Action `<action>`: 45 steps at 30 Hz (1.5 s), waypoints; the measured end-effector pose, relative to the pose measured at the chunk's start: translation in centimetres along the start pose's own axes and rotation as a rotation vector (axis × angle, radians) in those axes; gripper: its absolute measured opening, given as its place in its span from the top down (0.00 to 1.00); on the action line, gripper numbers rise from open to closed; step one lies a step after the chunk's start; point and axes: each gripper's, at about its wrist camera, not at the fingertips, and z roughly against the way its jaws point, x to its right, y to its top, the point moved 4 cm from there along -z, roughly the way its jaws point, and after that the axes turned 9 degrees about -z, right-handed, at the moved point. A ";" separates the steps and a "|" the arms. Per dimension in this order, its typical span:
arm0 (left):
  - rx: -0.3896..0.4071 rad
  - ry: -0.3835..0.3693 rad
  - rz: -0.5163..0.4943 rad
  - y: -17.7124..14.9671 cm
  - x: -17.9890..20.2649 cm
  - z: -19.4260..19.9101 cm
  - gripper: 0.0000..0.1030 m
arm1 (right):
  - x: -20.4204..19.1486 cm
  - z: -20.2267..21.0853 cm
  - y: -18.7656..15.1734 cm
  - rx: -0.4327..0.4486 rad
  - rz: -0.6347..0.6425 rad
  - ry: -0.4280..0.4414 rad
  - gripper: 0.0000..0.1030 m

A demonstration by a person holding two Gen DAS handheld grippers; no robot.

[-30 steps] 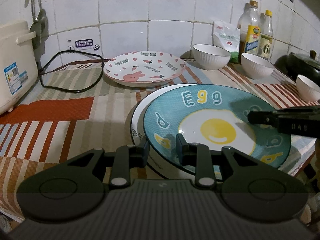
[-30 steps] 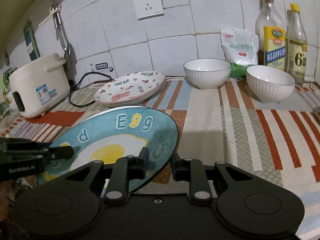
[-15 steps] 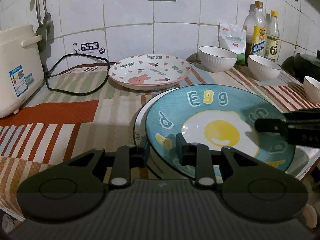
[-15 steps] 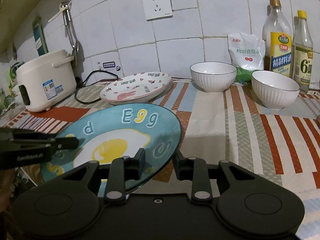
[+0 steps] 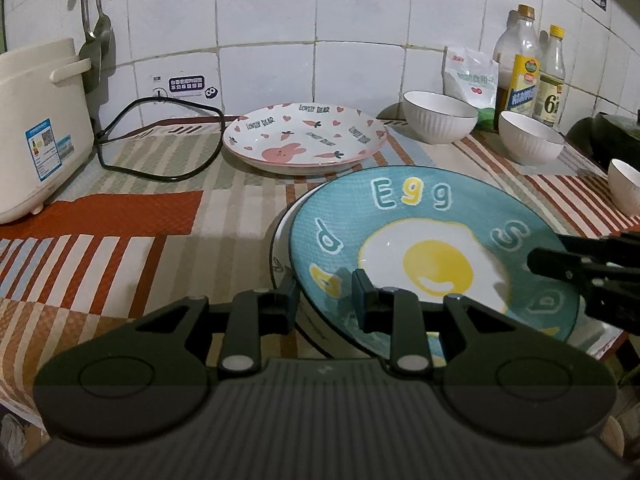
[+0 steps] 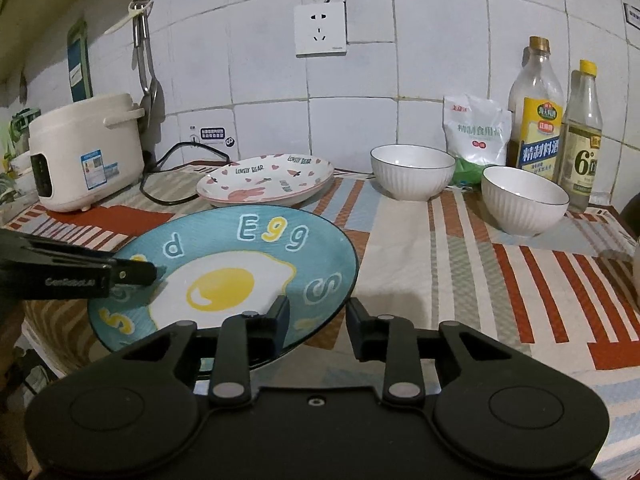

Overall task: Organize plates and bowls
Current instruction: 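Lower the Egg plate onto the white plate and open both tools, then withdraw both tools up from the stacked plates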

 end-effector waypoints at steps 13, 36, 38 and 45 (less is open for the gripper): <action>-0.048 0.034 -0.037 -0.2 0.5 0.6 0.58 | 0.2 -0.7 -0.2 0.000 -0.031 0.037 0.73; 0.017 -0.117 -0.055 2.5 1.2 13.6 0.36 | -4.4 12.2 4.4 -0.001 0.073 0.220 0.44; 0.031 -0.123 -0.066 3.0 1.2 15.0 0.34 | -4.8 13.3 5.1 0.001 0.079 0.237 0.42; 0.077 -0.098 -0.083 4.3 0.8 18.4 0.22 | -5.7 15.3 6.7 0.000 0.104 0.267 0.32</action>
